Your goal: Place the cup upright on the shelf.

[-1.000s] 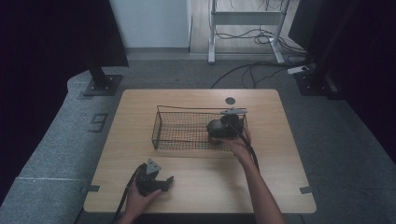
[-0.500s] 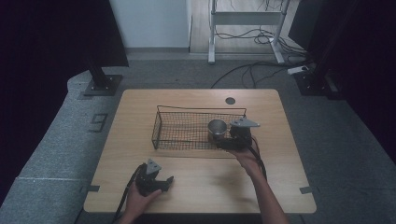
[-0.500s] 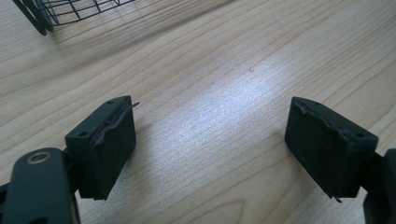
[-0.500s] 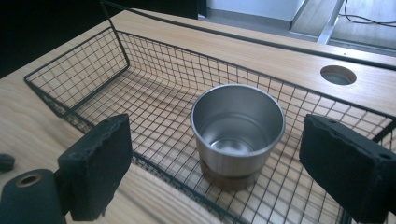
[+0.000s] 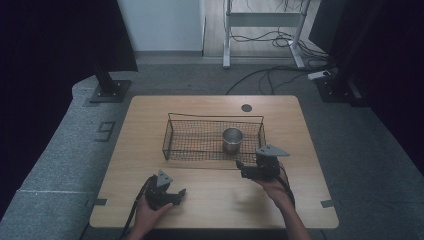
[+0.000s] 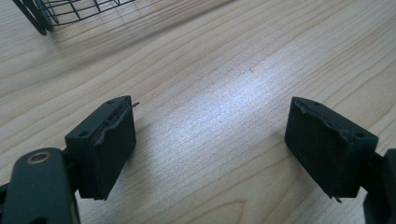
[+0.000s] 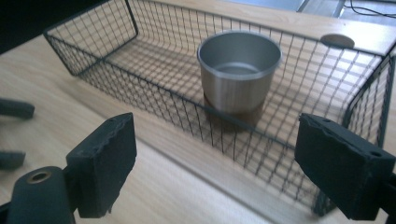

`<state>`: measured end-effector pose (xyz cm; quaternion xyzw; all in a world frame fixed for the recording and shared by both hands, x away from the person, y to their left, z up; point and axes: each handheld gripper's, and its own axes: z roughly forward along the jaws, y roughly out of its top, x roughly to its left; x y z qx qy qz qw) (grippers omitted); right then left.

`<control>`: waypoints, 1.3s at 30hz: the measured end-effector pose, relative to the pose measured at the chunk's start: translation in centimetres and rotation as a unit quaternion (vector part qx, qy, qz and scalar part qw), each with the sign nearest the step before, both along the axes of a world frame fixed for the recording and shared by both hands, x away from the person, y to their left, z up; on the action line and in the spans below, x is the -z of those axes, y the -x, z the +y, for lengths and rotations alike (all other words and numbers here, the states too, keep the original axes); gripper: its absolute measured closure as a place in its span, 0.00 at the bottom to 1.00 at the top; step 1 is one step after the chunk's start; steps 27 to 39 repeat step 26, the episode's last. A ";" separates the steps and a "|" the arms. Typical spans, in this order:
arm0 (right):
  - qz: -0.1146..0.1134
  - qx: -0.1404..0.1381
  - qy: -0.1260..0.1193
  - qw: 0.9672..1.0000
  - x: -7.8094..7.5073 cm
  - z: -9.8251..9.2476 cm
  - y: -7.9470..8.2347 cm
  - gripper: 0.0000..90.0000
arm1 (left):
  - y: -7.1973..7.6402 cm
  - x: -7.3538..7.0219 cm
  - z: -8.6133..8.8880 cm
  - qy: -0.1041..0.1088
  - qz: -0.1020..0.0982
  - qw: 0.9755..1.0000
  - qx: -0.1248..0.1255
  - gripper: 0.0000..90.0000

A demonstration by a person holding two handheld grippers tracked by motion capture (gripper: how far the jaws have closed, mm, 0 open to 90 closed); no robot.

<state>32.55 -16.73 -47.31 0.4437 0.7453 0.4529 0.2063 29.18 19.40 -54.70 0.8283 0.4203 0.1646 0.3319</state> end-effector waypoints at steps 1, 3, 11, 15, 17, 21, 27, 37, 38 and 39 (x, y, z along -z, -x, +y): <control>0.001 0.001 -0.001 1.000 0.5 -0.3 0.7 0.14 | 0.0 0.0 0.0 0.000 0.000 1.000 0.000 0.18; 0.003 0.002 0.000 1.000 1.0 -0.7 1.3 0.14 | 0.0 0.0 0.0 0.000 0.000 1.000 0.000 0.18; 0.023 0.009 0.002 1.000 3.3 -1.9 2.4 0.14 | 0.0 0.0 0.0 0.000 0.000 1.000 0.000 0.18; 0.036 0.017 -0.001 0.999 4.5 -2.5 2.5 0.14 | 0.0 0.0 0.0 0.000 0.000 1.000 0.000 0.18; 0.043 0.019 0.002 0.999 5.0 -2.7 2.4 0.14 | 0.0 0.0 0.0 0.000 0.000 1.000 0.000 0.18; 0.044 0.019 0.002 0.999 5.2 -2.7 2.4 0.14 | 0.0 0.0 0.0 0.000 0.000 1.000 0.000 0.18; 0.043 0.022 0.011 0.999 5.5 -2.4 2.5 0.14 | 0.0 0.0 0.0 0.000 -0.001 1.000 0.000 0.18; 0.043 0.022 0.011 0.999 5.5 -2.4 2.5 0.14 | 0.0 0.0 0.0 0.000 -0.001 1.000 0.000 0.18; 0.043 0.022 0.011 0.999 5.5 -2.4 2.5 0.14 | 0.0 0.0 0.0 0.000 -0.001 1.000 0.000 0.18; 0.043 0.022 0.011 0.999 5.5 -2.4 2.5 0.14 | 0.0 0.0 0.0 0.000 -0.001 1.000 0.000 0.18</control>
